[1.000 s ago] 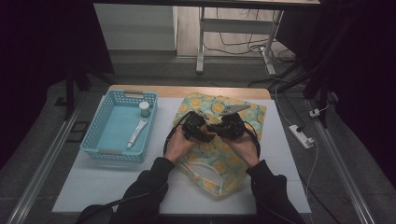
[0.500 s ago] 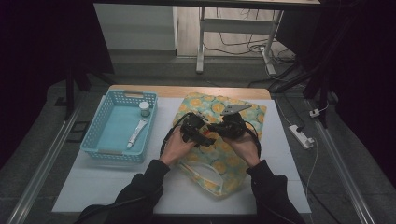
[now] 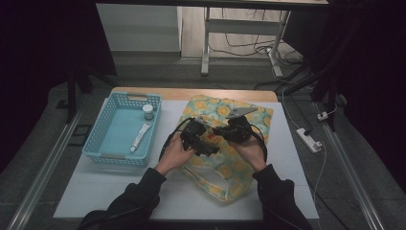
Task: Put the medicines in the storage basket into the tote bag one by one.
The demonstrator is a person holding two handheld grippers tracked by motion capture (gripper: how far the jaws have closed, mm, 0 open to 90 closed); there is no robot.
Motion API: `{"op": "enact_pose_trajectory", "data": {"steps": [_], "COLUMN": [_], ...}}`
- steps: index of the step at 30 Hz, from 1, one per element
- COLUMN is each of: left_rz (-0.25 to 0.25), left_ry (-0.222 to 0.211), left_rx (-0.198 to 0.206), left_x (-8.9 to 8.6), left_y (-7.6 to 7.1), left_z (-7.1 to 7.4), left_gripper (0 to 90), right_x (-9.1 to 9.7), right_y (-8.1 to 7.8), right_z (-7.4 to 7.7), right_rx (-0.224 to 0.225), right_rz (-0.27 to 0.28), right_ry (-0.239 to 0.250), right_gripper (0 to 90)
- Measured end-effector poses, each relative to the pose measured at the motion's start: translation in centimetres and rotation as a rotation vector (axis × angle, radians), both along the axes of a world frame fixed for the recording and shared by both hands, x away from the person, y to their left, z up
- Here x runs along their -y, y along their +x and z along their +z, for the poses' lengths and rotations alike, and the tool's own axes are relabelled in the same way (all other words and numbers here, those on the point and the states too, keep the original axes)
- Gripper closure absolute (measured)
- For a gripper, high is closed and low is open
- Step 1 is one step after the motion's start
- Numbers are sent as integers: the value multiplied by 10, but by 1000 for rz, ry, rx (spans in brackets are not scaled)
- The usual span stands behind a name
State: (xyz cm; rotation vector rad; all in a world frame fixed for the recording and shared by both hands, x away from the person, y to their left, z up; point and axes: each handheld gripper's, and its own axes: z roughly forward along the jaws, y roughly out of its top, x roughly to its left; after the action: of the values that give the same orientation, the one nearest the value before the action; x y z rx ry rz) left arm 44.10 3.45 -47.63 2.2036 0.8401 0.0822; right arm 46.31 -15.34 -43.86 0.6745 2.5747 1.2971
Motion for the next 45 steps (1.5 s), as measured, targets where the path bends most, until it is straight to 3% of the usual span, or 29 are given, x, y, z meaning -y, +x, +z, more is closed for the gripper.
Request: {"op": "enact_pose_trajectory", "data": {"steps": [13, 23, 31, 37, 45], "left_rz": [5, 12, 0, 2, 52], "left_ry": [-22, -46, -74, -80, -87], "left_rx": [34, 35, 57, 61, 69], "left_x": [-16, -36, -51, -65, -92], "left_y": [-21, -24, -30, -28, -22], "left_z": [9, 14, 28, 32, 36], "left_gripper": [0, 3, 13, 7, 0], "right_x": [-1, -4, -4, -3, -2], "right_y": [-2, -5, -5, -5, -5], "right_z": [1, 1, -2, -2, -2], "right_rx": [6, 12, 7, 16, 8], "right_rz": [12, 22, 24, 26, 21], "right_ry": [4, 2, -5, -6, 0], "right_gripper": [900, 900, 900, 900, 900]}}
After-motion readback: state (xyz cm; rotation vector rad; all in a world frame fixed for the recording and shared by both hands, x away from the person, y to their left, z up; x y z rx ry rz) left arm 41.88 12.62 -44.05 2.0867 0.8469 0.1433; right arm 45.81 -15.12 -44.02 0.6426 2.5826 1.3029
